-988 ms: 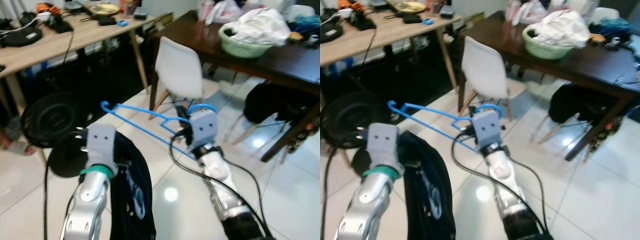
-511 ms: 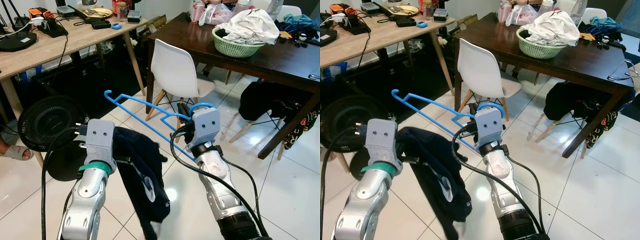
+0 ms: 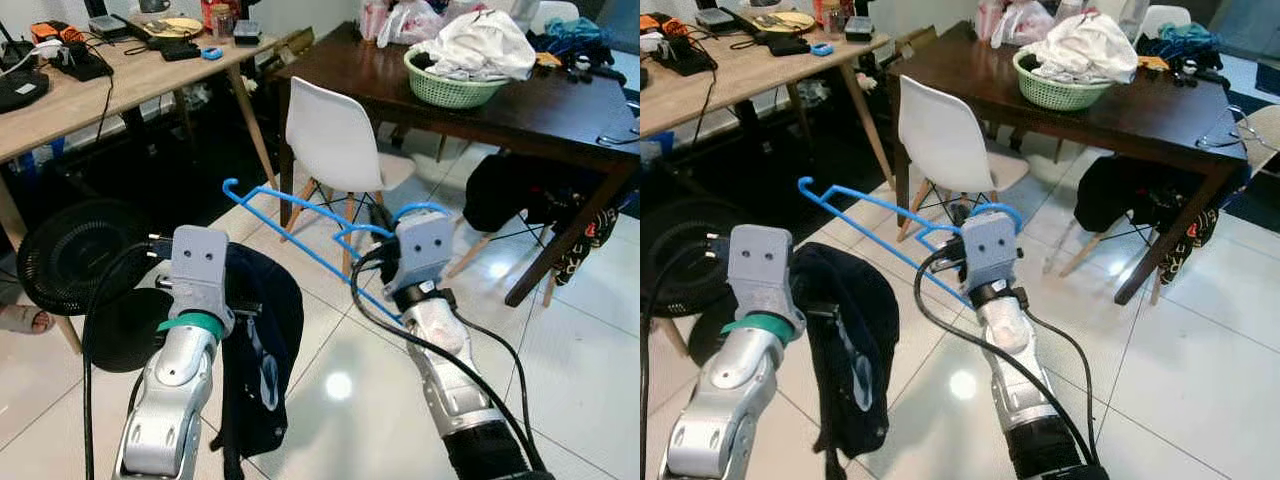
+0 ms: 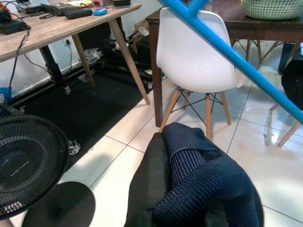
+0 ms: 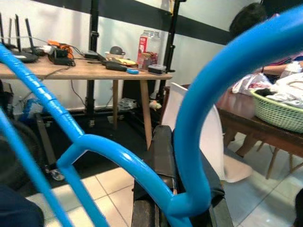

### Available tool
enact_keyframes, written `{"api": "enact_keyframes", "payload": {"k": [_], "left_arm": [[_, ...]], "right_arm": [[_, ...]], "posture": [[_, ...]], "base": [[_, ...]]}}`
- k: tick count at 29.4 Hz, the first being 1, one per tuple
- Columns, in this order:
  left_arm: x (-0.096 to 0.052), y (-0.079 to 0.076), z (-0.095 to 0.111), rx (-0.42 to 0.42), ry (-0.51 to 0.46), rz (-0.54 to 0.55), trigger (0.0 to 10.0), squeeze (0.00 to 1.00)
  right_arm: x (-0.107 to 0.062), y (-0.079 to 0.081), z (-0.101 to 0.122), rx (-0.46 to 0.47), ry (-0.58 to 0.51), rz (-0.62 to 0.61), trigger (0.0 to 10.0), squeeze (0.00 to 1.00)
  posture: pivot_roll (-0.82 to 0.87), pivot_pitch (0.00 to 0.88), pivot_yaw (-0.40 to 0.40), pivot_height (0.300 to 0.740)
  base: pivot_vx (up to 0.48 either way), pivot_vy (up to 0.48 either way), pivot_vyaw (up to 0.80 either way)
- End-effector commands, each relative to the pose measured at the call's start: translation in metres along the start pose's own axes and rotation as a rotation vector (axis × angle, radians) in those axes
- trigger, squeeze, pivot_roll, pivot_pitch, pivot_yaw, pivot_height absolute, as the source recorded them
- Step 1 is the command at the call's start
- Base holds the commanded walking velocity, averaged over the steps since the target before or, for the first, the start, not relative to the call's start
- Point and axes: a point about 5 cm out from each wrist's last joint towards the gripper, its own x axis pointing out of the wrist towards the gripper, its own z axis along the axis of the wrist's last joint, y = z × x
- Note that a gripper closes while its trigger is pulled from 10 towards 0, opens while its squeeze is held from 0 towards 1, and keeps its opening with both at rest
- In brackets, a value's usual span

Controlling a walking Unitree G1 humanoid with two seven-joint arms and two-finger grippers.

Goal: Hang hanger

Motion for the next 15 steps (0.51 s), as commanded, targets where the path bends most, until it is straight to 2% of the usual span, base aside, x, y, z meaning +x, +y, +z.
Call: {"api": "enact_keyframes", "payload": {"k": [1,15], "left_arm": [[-0.001,-0.0001,0.0041,-0.001,-0.016,0.0,10.0,0.0],[-0.0007,0.0002,0.0036,-0.003,-0.009,0.001,10.0,0.0]], "right_arm": [[-0.0033,-0.0037,-0.0046,0.011,0.026,-0.016,10.0,0.0],[-0.0027,-0.004,-0.004,0.009,0.025,-0.015,10.0,0.0]], "posture": [[-0.02,0.034,0.042,0.74],[-0.02,0.037,0.041,0.74]], "base": [[0.0,0.0,-0.8],[0.0,0.0,-0.8]]}}
